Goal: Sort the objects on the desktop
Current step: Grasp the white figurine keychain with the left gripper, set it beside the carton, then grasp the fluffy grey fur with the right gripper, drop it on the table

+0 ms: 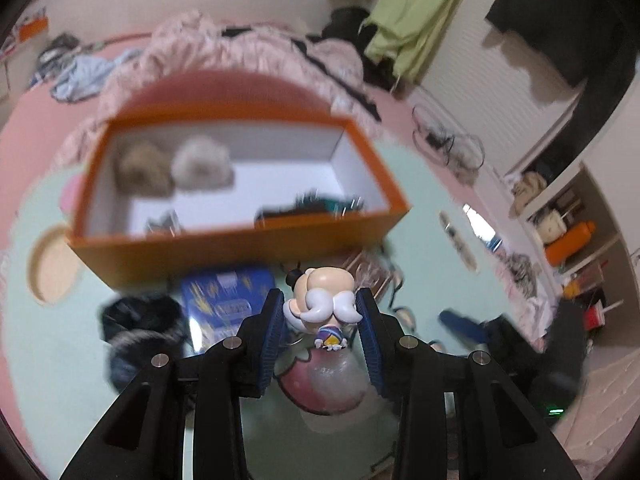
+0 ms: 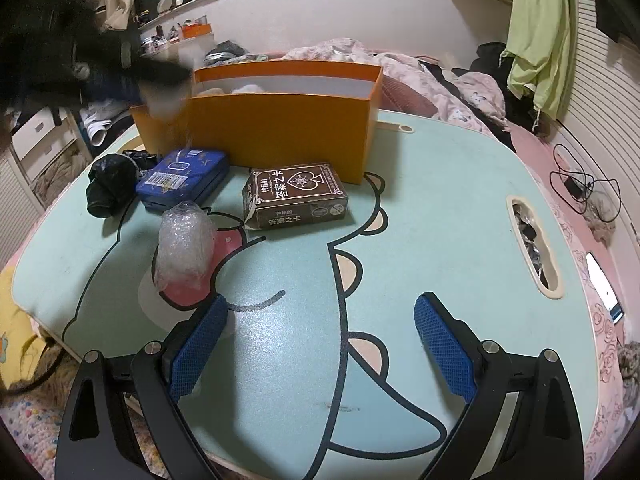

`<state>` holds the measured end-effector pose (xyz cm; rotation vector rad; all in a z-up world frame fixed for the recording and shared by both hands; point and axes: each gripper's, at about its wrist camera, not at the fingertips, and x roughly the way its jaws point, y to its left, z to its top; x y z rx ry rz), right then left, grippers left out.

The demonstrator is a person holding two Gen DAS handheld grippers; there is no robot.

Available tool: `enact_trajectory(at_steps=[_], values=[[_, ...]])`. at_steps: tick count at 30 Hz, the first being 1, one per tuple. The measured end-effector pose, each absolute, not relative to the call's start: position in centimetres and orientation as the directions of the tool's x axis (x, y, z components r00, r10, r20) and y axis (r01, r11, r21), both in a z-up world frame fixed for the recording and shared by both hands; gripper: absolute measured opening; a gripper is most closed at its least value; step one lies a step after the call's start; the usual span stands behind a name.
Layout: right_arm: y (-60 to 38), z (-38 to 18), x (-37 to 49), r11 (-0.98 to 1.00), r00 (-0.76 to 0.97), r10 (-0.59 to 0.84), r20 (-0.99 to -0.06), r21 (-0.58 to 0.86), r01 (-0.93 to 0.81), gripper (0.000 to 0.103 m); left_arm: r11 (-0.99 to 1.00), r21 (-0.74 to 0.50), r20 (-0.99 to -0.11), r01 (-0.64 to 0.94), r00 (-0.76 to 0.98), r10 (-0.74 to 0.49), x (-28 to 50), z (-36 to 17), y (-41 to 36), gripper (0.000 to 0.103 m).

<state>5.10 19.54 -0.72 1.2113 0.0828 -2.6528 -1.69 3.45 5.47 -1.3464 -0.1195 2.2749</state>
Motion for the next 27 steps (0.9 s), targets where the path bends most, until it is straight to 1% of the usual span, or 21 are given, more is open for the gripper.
enact_trajectory(at_steps=[2,4,5,6,8,9,10,12,16,18,19,20,22,23,27], values=[[19.5,-0.7,5.1,-0.973,-0.635,-0.179,-0.752,0.042,0.226,0.095,-0.876,-0.32,-0.801,-0.36,-0.391,0.453,-1.6,4.4,3.5,0.035],[19.5,-0.7,5.1,-0.973,-0.635,-0.179,-0.752,0.042,0.225,0.095,-0.881,-0.326,-0.788,-0.342,-0.416,0.453,-1.6,4.3,3.3,0.038],[19.5,-0.7,5.1,-0.973,-0.635,-0.179,-0.752,0.042,0.225,0.095,-0.886,-0.324,-0.778,-0.33,-0.44,0.449,-1.3,4.7,2.8,0.047],[19.4,-0.7,5.1,-0.974,-0.635,-0.179,-0.752,0.042,0.225,0.095,-0.89,-0.32,-0.766,-0.324,-0.464,0.444,-0.9,5.0,2.4,0.062],[19.5,-0.7,5.1,-0.973,-0.635,-0.179,-0.752,0.042,0.225,0.095,-0.906,-0.285,-0.738,-0.313,-0.531,0.415,0.4,6.1,1.4,0.077],[19.5,-0.7,5.1,-0.974,-0.635,-0.179,-0.752,0.042,0.225,0.095,-0.92,-0.243,-0.73,-0.309,-0.566,0.383,1.4,6.6,1.0,0.082],[19.5,-0.7,5.1,-0.973,-0.635,-0.179,-0.752,0.042,0.225,0.095,-0.93,-0.204,-0.729,-0.306,-0.586,0.353,2.2,6.8,0.8,0.085],[19.5,-0.7,5.1,-0.973,-0.635,-0.179,-0.752,0.042,0.225,0.095,-0.943,-0.139,-0.725,-0.303,-0.618,0.305,4.2,6.8,0.4,0.087],[19.5,-0.8,5.1,-0.974,-0.634,-0.179,-0.752,0.042,0.225,0.095,-0.965,-0.057,-0.735,-0.257,-0.643,0.215,7.0,4.6,-0.2,0.089],[19.5,-0.8,5.1,-0.974,-0.634,-0.178,-0.752,0.041,0.224,0.096,-0.971,-0.023,-0.758,-0.239,-0.629,0.173,7.1,2.9,-0.2,0.089],[19.5,-0.8,5.2,-0.974,-0.634,-0.178,-0.752,0.042,0.224,0.096,-0.969,-0.026,-0.777,-0.247,-0.604,0.175,7.0,2.0,-0.2,0.089],[19.5,-0.8,5.2,-0.974,-0.634,-0.178,-0.752,0.042,0.224,0.096,-0.966,-0.034,-0.797,-0.255,-0.576,0.18,6.6,1.2,-0.3,0.091],[19.5,-0.8,5.2,-0.974,-0.634,-0.178,-0.752,0.042,0.224,0.096,-0.97,0.039,-0.792,-0.241,-0.599,0.117,6.3,0.6,0.2,0.101],[19.5,-0.8,5.1,-0.974,-0.634,-0.176,-0.753,0.04,0.224,0.096,-0.97,0.021,-0.797,-0.242,-0.59,0.13,5.9,0.5,0.1,0.103],[19.6,-0.8,5.3,-0.974,-0.634,-0.174,-0.753,0.039,0.221,0.096,-0.972,0.021,-0.789,-0.236,-0.601,0.129,5.7,0.6,-0.3,0.103]])
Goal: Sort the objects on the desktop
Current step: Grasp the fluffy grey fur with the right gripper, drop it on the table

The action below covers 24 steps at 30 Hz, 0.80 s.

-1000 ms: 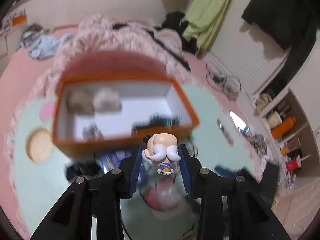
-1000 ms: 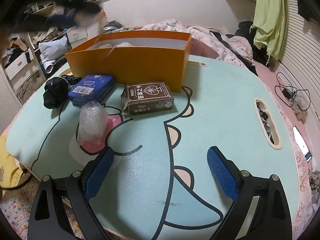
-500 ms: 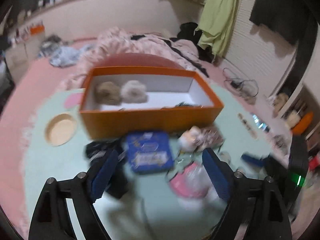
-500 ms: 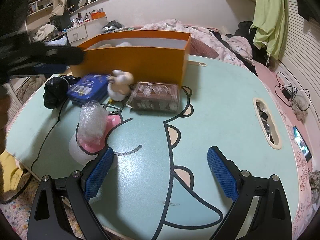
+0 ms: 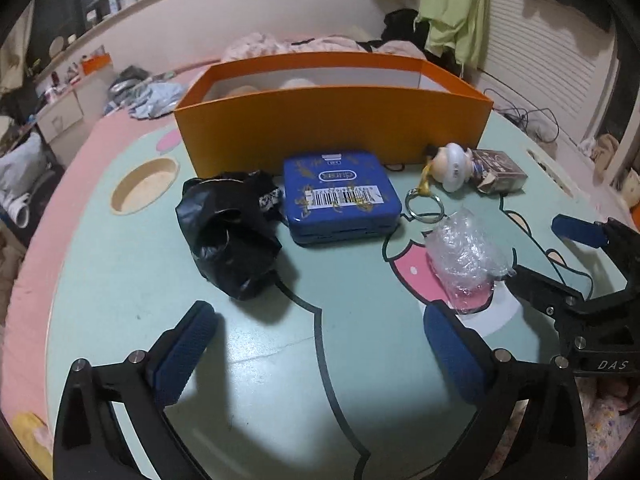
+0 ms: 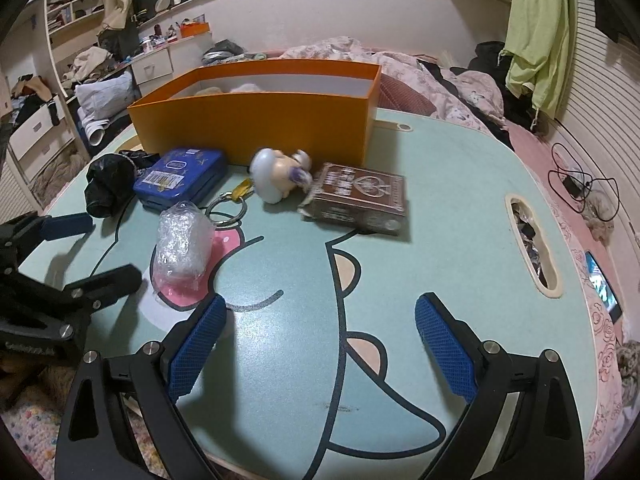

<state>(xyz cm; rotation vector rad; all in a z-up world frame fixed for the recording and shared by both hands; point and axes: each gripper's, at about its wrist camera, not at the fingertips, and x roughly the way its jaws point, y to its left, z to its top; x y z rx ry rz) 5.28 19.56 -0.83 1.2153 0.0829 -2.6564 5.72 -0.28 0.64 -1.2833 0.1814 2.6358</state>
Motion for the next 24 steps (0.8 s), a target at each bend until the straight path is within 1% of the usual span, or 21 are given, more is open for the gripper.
enact_trajectory(at_steps=[9,10,11,12,13,14,16,18,22,24], values=[[19.6,-0.9,5.3,-0.975,-0.633,-0.173,-0.755,0.039,0.22,0.095,-0.971,0.019,-0.787,-0.237,-0.603,0.132,5.6,0.5,-0.2,0.103],[19.8,-0.9,5.3,-0.973,-0.628,-0.182,-0.757,0.046,0.227,0.093,-0.971,0.019,-0.787,-0.237,-0.603,0.132,5.6,0.5,-0.3,0.103],[19.9,-0.5,5.3,-0.968,-0.624,-0.208,-0.753,0.067,0.241,0.085,-0.971,0.02,-0.786,-0.238,-0.604,0.131,5.9,0.4,-0.1,0.103],[20.1,0.0,5.3,-0.967,-0.63,-0.222,-0.744,0.082,0.243,0.082,-0.971,0.019,-0.786,-0.237,-0.604,0.131,5.9,0.4,-0.1,0.103],[20.4,0.8,5.0,-0.965,-0.636,-0.24,-0.733,0.107,0.241,0.081,-0.972,0.021,-0.786,-0.235,-0.605,0.13,5.9,0.4,-0.1,0.103],[20.8,2.3,4.3,-0.955,-0.637,-0.288,-0.715,0.167,0.245,0.08,-0.972,0.022,-0.785,-0.234,-0.607,0.129,5.9,0.4,-0.1,0.103],[21.0,4.9,2.2,-0.92,-0.614,-0.391,-0.686,0.277,0.276,0.08,-0.972,0.022,-0.784,-0.235,-0.607,0.129,5.8,0.4,0.1,0.103],[20.2,7.2,-1.0,-0.898,-0.575,-0.44,-0.69,0.331,0.29,0.08,-0.972,0.023,-0.784,-0.235,-0.608,0.128,5.8,0.5,0.2,0.103],[17.0,8.4,-8.2,-0.879,-0.493,-0.476,-0.728,0.384,0.282,0.08,-0.971,0.023,-0.782,-0.236,-0.609,0.13,5.6,0.5,0.5,0.103],[14.7,7.8,-11.4,-0.886,-0.448,-0.46,-0.766,0.37,0.278,0.08,-0.971,0.022,-0.781,-0.239,-0.61,0.133,5.6,0.5,0.4,0.103]])
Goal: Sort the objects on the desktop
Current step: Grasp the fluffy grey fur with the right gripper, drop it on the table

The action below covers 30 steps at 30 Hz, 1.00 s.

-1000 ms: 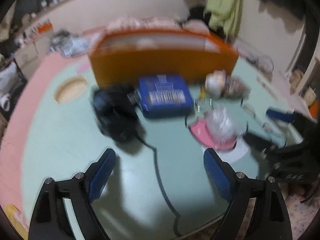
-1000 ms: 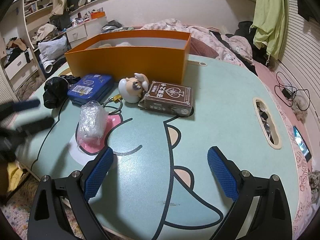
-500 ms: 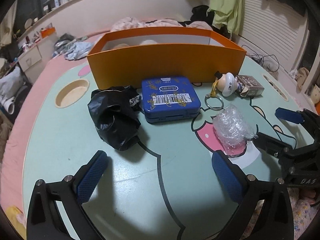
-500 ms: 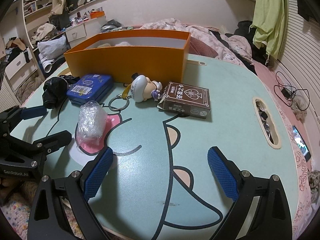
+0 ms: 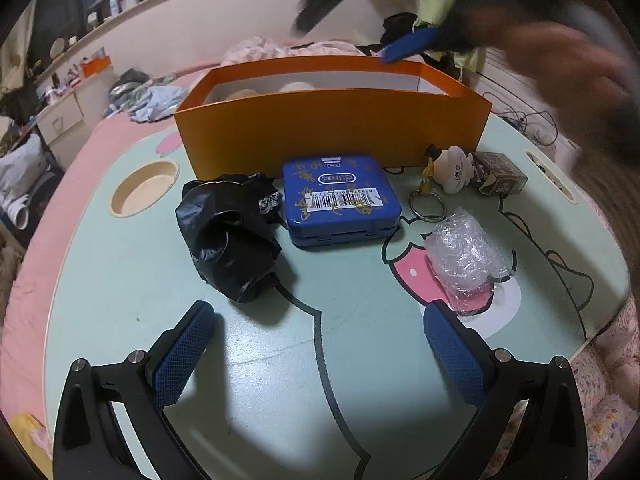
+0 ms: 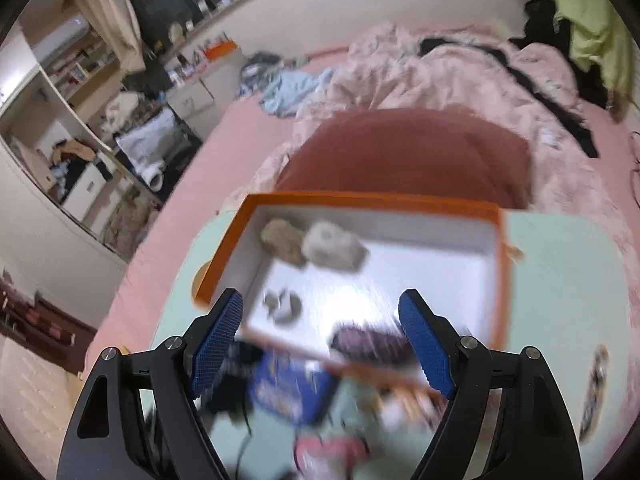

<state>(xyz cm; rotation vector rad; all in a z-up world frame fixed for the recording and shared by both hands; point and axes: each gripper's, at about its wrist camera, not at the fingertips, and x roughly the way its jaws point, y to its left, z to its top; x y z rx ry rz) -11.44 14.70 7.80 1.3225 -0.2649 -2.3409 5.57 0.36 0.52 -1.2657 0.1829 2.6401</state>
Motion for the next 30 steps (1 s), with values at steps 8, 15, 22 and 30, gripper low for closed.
enact_trajectory(at_steps=[8,15,22,30], values=[[11.0,1.7,-19.1,-0.917,-0.266,-0.398,-0.878,0.376,0.134,0.067,-0.968,0.013,-0.775,-0.249,-0.615,0.148,5.6,0.4,0.1,0.103],[11.5,2.3,-18.0,-0.916,-0.268,-0.399,-0.877,0.37,0.154,0.042,-0.968,0.013,-0.773,-0.251,-0.617,0.15,5.5,0.4,0.1,0.103],[17.9,9.3,-9.8,-0.815,-0.394,-0.579,-0.714,0.519,0.258,0.042,-0.969,0.014,-0.773,-0.248,-0.618,0.147,5.4,0.3,0.2,0.103],[17.6,7.6,-3.3,-0.834,-0.334,-0.537,-0.775,0.426,0.351,0.044,-0.968,0.013,-0.772,-0.25,-0.618,0.149,5.5,0.4,0.1,0.103]])
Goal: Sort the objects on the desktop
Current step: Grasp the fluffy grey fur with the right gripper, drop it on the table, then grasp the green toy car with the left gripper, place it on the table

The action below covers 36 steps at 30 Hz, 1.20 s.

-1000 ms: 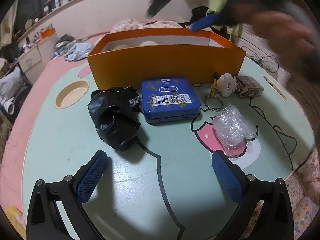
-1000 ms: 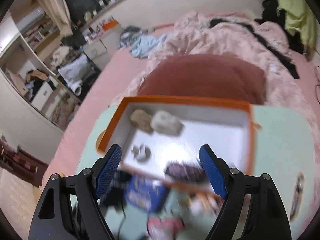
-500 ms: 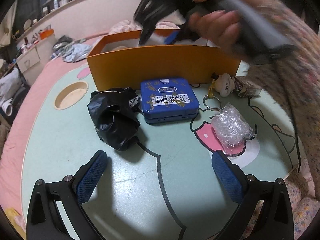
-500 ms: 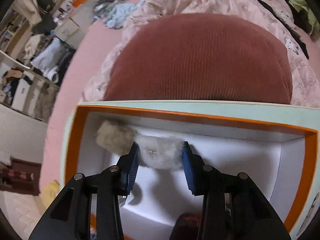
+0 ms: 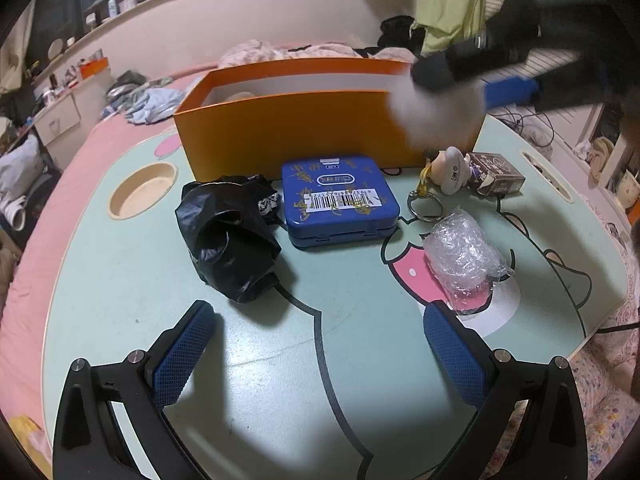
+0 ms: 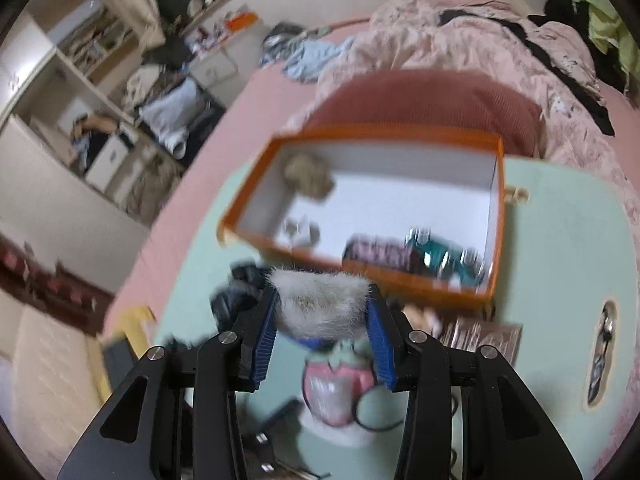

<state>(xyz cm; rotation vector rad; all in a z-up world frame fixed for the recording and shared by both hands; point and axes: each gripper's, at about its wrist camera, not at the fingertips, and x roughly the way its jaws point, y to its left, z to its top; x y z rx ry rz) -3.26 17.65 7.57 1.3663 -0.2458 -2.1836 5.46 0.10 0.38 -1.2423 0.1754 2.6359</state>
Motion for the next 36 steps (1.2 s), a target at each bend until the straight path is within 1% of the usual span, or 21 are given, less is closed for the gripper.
enact_trajectory(at_steps=[2,3,4,6,7,9,12,16,19,20,21,23,25,26,28,30,32,33,35,36], values=[[17.2,6.6,-3.4,-0.853,-0.345,-0.507,-0.79,0.404,0.331,0.052,-0.968,0.013,-0.772,-0.25,-0.618,0.149,5.4,0.4,0.2,0.103],[17.5,6.5,-3.4,-0.863,-0.372,-0.497,-0.784,0.402,0.306,0.052,-0.968,0.013,-0.772,-0.249,-0.618,0.148,5.5,0.4,0.2,0.103],[18.0,6.5,-3.5,-0.861,-0.409,-0.506,-0.759,0.414,0.296,0.052,-0.969,0.013,-0.772,-0.249,-0.619,0.148,5.4,0.4,0.2,0.103],[19.1,6.9,-2.6,-0.851,-0.472,-0.526,-0.707,0.435,0.295,0.061,-0.969,0.013,-0.772,-0.248,-0.618,0.147,5.5,0.4,0.2,0.103],[19.5,7.1,-2.2,-0.852,-0.493,-0.523,-0.695,0.434,0.293,0.069,-0.969,0.013,-0.772,-0.247,-0.618,0.147,5.4,0.4,0.3,0.103],[20.2,7.0,-0.7,-0.866,-0.541,-0.5,-0.676,0.402,0.298,0.07,-0.969,0.013,-0.772,-0.248,-0.618,0.147,5.5,0.4,0.2,0.103],[20.9,5.8,2.2,-0.913,-0.601,-0.408,-0.687,0.303,0.273,0.07,-0.969,0.013,-0.772,-0.247,-0.618,0.147,5.5,0.4,0.2,0.103],[21.1,2.9,4.1,-0.947,-0.591,-0.318,-0.741,0.216,0.238,0.07,-0.969,0.014,-0.772,-0.247,-0.619,0.147,5.5,0.4,0.2,0.103],[20.0,0.3,4.2,-0.967,-0.564,-0.23,-0.793,0.119,0.226,0.071,-0.969,0.015,-0.773,-0.247,-0.618,0.145,5.5,0.4,0.2,0.103],[19.4,0.0,4.4,-0.976,-0.611,-0.158,-0.776,0.028,0.217,0.072,-0.969,0.014,-0.772,-0.246,-0.618,0.145,5.5,0.4,0.2,0.103],[19.2,-0.1,4.4,-0.977,-0.624,-0.141,-0.769,0.004,0.215,0.076,-0.969,0.015,-0.772,-0.245,-0.619,0.145,5.5,0.4,0.2,0.103],[19.3,-0.4,4.0,-0.974,-0.608,-0.166,-0.776,0.033,0.224,0.092,-0.969,0.015,-0.773,-0.245,-0.618,0.144,5.5,0.4,0.2,0.103],[19.6,-0.8,3.7,-0.977,-0.603,-0.156,-0.783,0.031,0.212,0.103,-0.966,0.017,-0.775,-0.259,-0.614,0.152,5.7,0.5,0.3,0.103],[19.7,-0.8,3.6,-0.977,-0.607,-0.156,-0.779,0.03,0.212,0.103,-0.964,0.017,-0.782,-0.264,-0.605,0.152,5.6,0.6,0.3,0.103],[19.8,-0.8,3.7,-0.977,-0.609,-0.157,-0.778,0.032,0.212,0.103,-0.96,-0.013,-0.787,-0.279,-0.59,0.182,5.4,1.5,0.3,0.098],[20.0,-1.0,3.6,-0.977,-0.61,-0.159,-0.776,0.033,0.212,0.103,-0.943,-0.066,-0.743,-0.325,-0.615,0.264,5.4,4.5,0.3,0.097],[19.9,-1.1,3.7,-0.977,-0.612,-0.158,-0.775,0.032,0.211,0.103,-0.929,-0.065,-0.697,-0.363,-0.65,0.303,4.6,8.3,1.1,0.097],[19.9,-1.1,3.6,-0.977,-0.612,-0.158,-0.775,0.032,0.211,0.103,-0.927,-0.06,-0.696,-0.369,-0.65,0.304,4.0,9.4,1.5,0.097],[19.9,-1.1,3.9,-0.977,-0.613,-0.157,-0.774,0.031,0.212,0.103,-0.922,-0.088,-0.743,-0.377,-0.591,0.313,1.0,11.4,3.1,0.097],[19.9,-1.1,4.0,-0.977,-0.613,-0.158,-0.774,0.031,0.212,0.103,-0.915,-0.13,-0.783,-0.381,-0.527,0.331,-1.1,11.7,4.0,0.097]])
